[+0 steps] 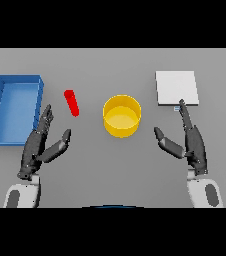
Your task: Pick up the red beaker and tilt it to pour out 1 green nut into yellow bowl. Pick up the yellow bowl and place it on the metallic measuring scale.
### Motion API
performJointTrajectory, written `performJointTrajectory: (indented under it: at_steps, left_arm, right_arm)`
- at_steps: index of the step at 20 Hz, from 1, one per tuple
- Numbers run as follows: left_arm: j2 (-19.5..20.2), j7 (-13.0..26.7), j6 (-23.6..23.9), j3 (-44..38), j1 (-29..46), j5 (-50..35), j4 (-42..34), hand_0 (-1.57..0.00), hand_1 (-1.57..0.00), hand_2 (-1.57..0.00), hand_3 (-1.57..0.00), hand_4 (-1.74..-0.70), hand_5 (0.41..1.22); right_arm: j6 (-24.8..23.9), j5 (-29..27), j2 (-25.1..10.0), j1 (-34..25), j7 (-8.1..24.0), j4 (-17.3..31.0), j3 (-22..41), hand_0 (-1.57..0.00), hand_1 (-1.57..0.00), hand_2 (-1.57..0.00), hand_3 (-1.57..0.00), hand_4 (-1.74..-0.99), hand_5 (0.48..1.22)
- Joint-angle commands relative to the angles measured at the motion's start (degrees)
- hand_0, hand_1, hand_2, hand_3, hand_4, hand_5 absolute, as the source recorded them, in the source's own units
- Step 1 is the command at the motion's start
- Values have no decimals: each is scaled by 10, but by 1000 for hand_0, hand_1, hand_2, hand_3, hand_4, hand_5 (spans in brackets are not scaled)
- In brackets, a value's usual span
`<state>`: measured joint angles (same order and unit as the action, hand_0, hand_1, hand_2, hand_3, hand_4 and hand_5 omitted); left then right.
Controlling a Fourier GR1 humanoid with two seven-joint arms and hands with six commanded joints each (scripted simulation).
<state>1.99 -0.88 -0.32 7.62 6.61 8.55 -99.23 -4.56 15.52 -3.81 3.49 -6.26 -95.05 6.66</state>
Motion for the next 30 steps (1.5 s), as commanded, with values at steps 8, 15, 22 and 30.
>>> performJointTrajectory:
  at_steps: [8, 15, 22, 30]
  left_arm:
    - [11, 72, -6, -5, -47, 8, 35, 1, 1, 1, 1, -1137, 647]
    - [12, 30, -7, -46, -170, 2, 209, 1, 1, 1, 1, -1176, 640]
    - [11, -8, 2, -59, -256, 18, 317, 1, 1, 1, 1, -1201, 654]
    - [7, -26, 28, -86, -341, 26, 425, 1, 1, 1, 1, -1215, 678]
  right_arm:
    - [30, -28, -1, 5, 10, -19, 3, 1, 1, 1, 1, -1180, 627]
    - [44, -47, -3, 1, 9, -16, -3, 1, 1, 1, 1, -1225, 627]
    - [46, -54, -5, 2, 6, -8, -9, 1, 1, 1, 1, -1229, 628]
    - [42, -52, -7, 7, 9, -18, -12, 1, 1, 1, 1, -1241, 641]
